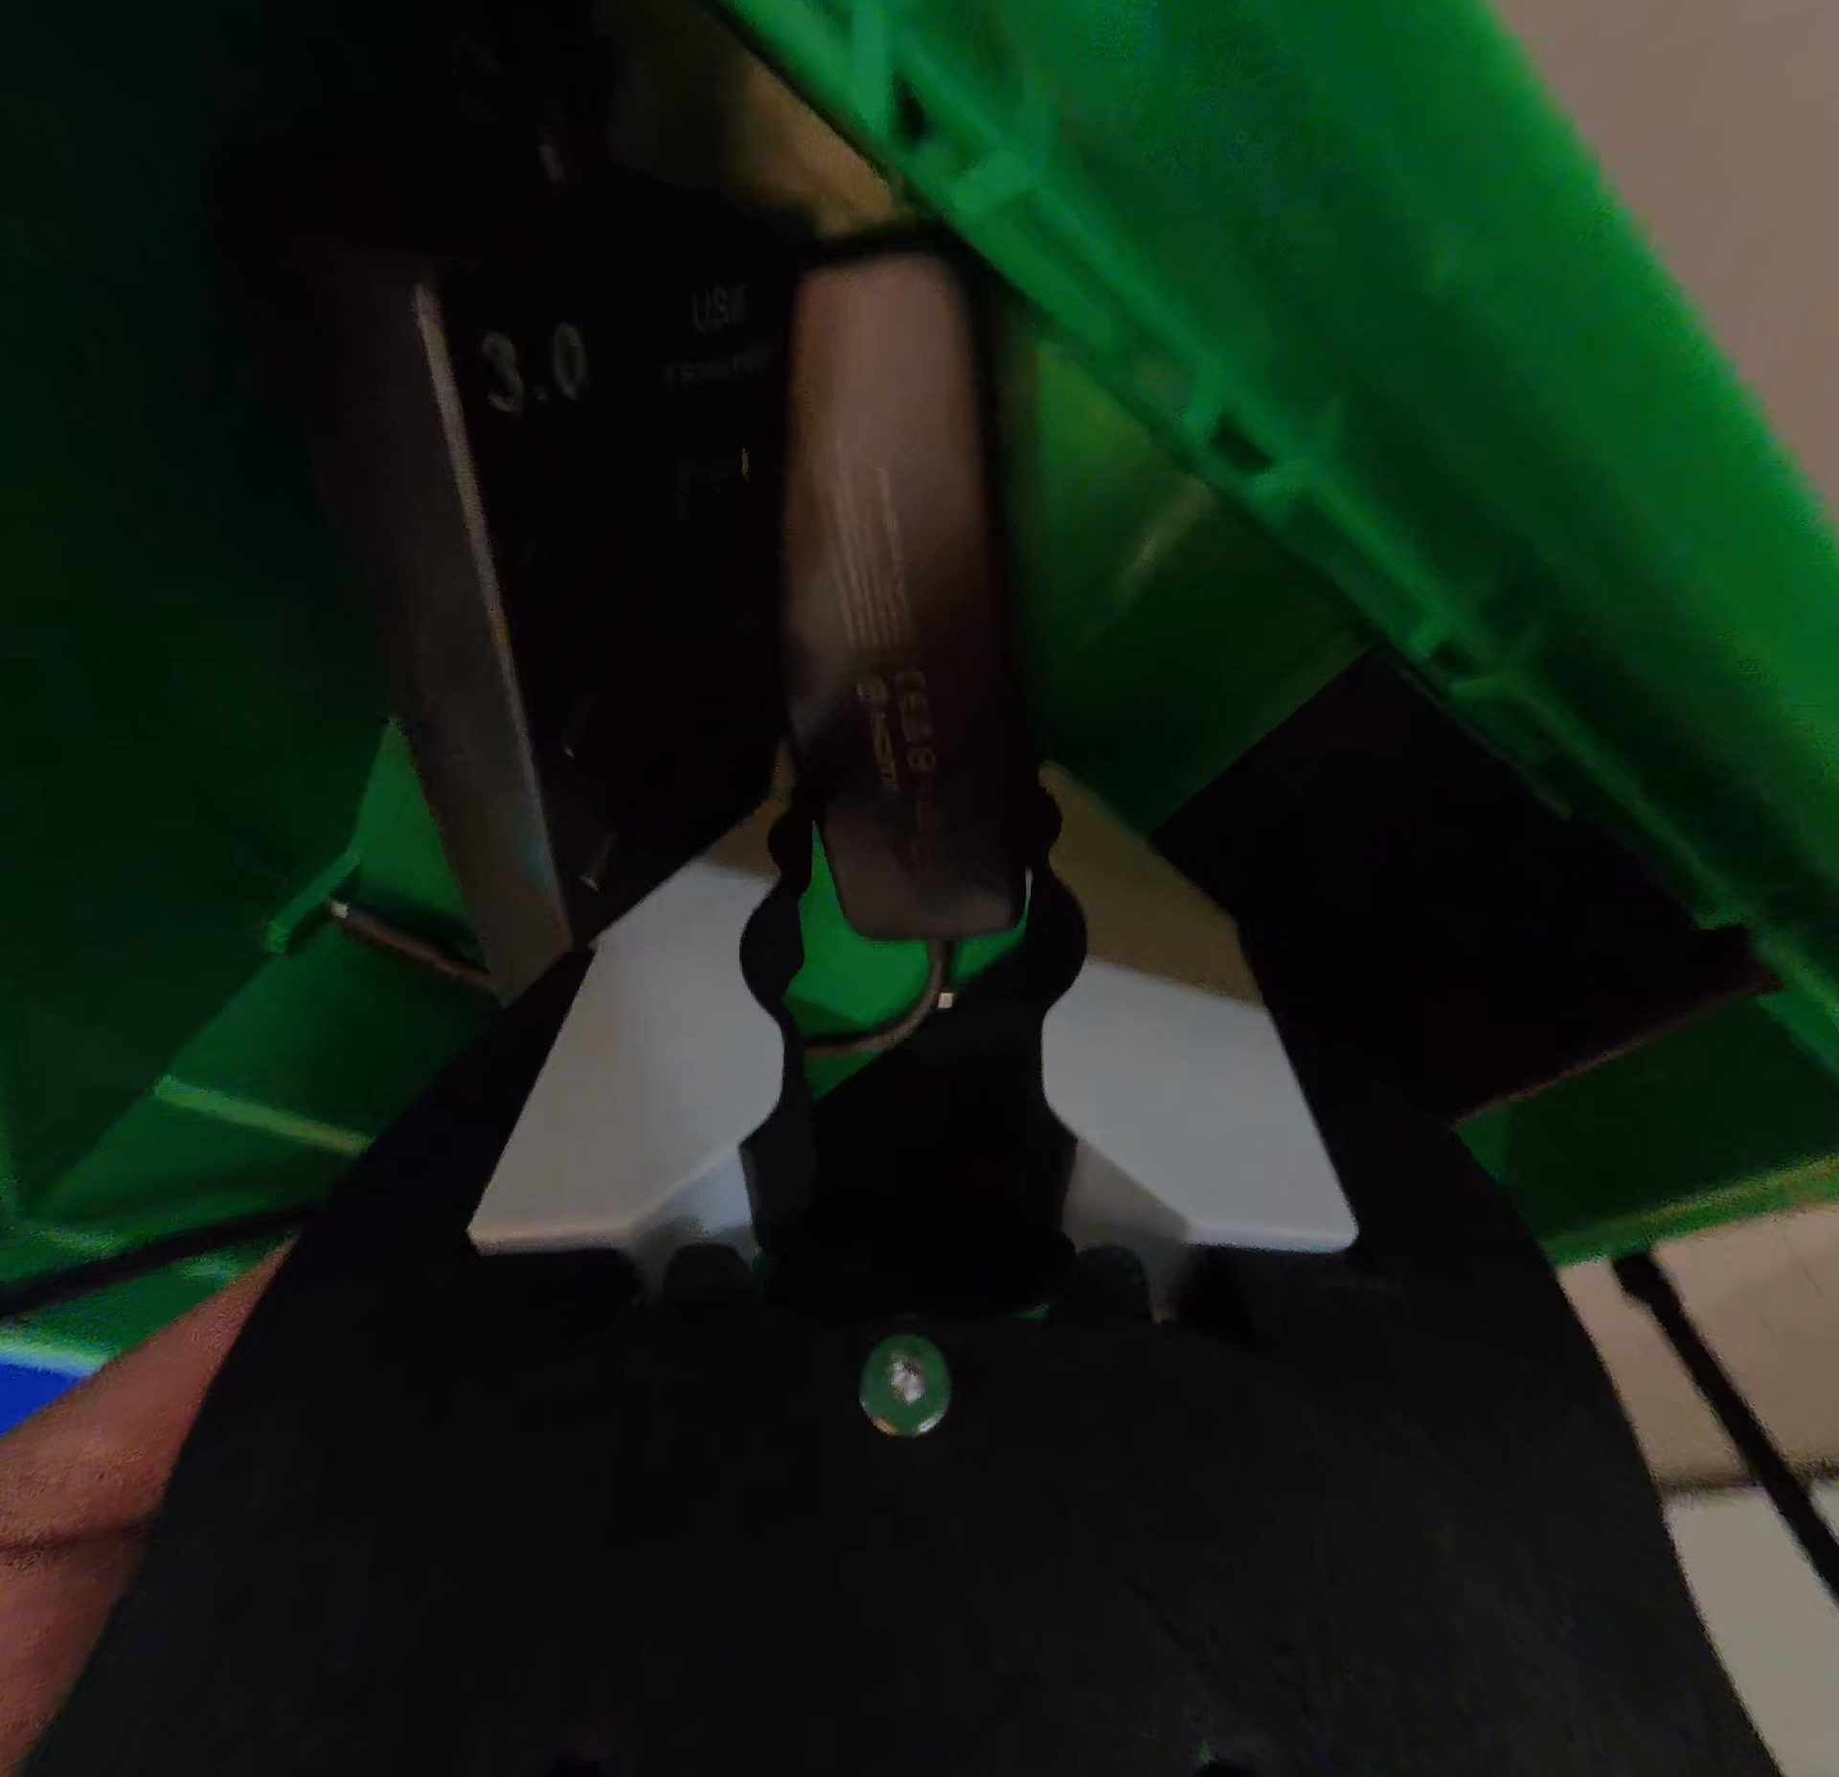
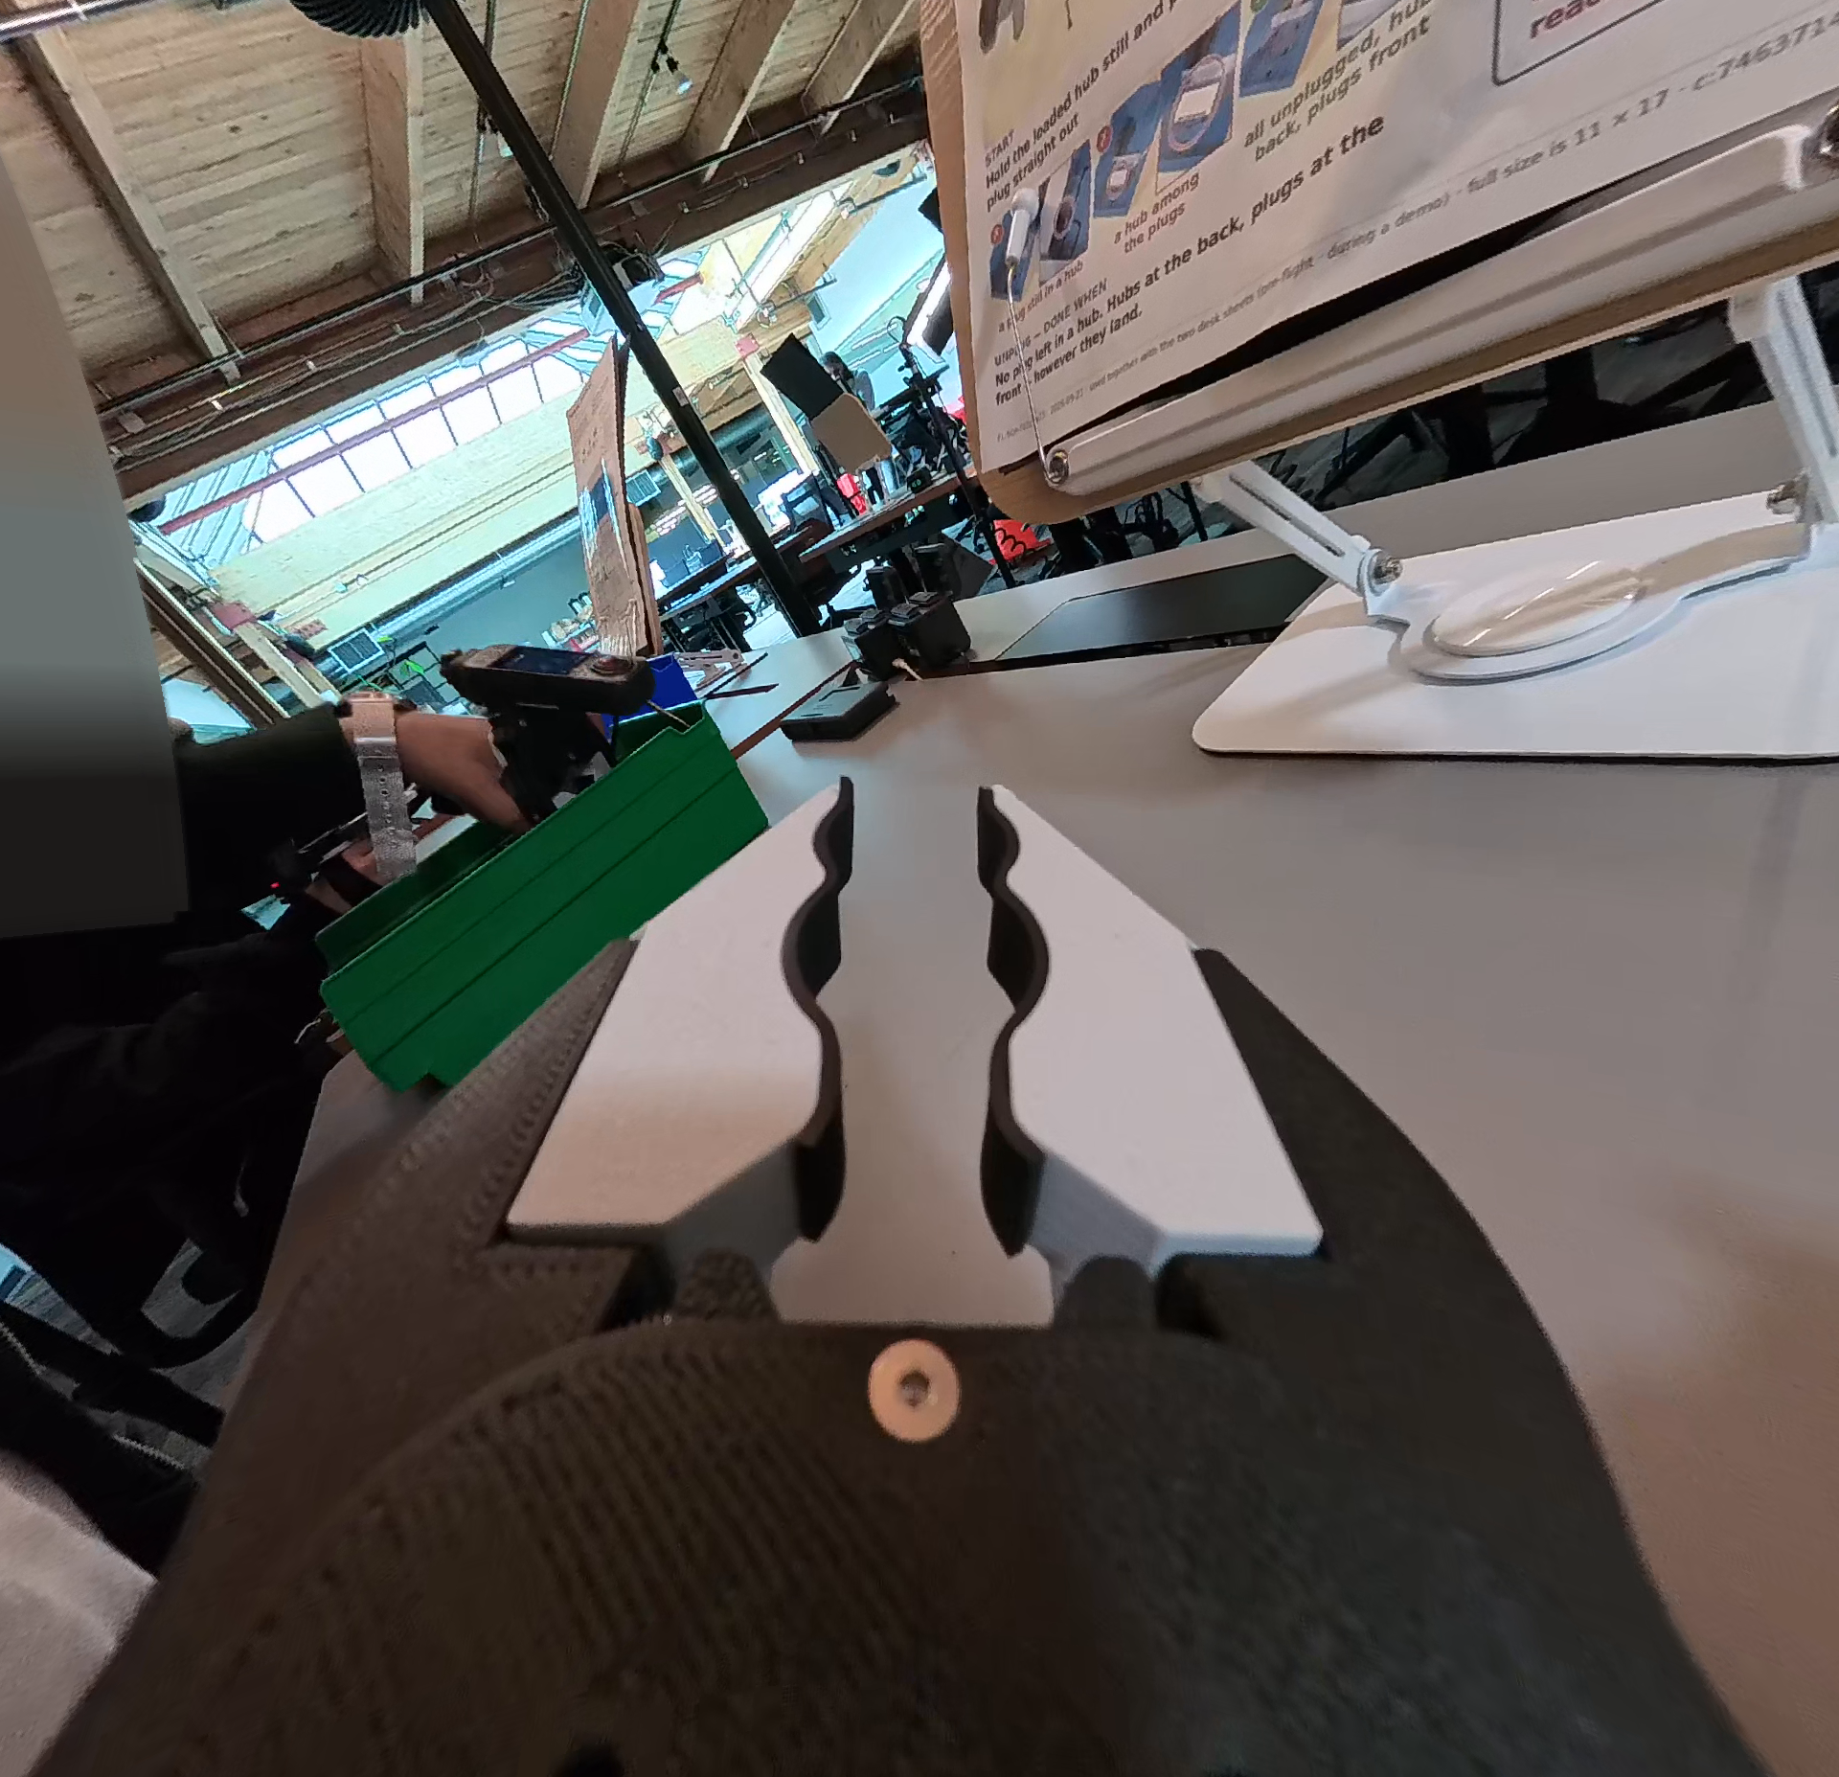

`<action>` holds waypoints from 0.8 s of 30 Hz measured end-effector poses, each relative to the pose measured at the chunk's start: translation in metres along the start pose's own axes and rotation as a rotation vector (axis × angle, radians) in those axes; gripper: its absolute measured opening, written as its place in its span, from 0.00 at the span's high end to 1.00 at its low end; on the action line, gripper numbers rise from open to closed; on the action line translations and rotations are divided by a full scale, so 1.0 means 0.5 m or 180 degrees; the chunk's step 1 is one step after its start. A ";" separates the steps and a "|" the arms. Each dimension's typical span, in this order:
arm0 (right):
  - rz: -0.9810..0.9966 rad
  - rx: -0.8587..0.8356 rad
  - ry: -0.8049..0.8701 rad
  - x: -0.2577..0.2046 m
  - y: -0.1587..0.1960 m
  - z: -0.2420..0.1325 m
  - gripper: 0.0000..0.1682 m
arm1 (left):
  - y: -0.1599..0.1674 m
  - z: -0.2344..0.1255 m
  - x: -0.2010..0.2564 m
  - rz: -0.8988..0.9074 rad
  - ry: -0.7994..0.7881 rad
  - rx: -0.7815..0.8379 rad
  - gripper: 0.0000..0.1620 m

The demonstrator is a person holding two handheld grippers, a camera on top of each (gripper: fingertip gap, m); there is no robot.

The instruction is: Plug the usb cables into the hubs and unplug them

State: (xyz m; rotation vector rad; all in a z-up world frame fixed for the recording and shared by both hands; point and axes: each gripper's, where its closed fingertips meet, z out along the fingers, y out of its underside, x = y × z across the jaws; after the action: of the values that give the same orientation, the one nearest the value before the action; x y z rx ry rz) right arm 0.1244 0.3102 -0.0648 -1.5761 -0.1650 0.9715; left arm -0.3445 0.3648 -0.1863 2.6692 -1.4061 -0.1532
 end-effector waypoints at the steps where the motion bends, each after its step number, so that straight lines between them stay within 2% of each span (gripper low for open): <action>1: 0.0004 0.0004 -0.0004 0.000 -0.001 -0.001 0.86 | -0.009 0.001 0.002 -0.0068 0.0090 0.0112 0.76; 5: -0.0003 0.0010 -0.0008 0.000 -0.005 -0.007 0.86 | -0.007 0.001 0.003 -0.0045 0.0125 0.0138 0.75; 12: 0.0017 0.0108 -0.0033 -0.009 -0.033 -0.021 0.86 | 0.008 -0.028 0.000 0.0469 0.0087 0.0025 0.72; 17: -0.0265 0.0089 -0.0026 -0.036 -0.057 -0.052 0.86 | 0.031 -0.139 -0.007 0.0525 -0.0087 0.0168 0.73; 24: -0.0262 0.0271 -0.0130 -0.075 -0.086 -0.116 0.87 | 0.056 -0.285 0.029 0.0362 -0.0281 0.0523 0.74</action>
State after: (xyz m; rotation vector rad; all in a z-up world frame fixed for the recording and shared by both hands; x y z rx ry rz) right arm 0.1556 0.2559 -0.0131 -1.4615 -0.2128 0.9350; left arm -0.3384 0.3457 -0.0416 2.7323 -1.6613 -0.1526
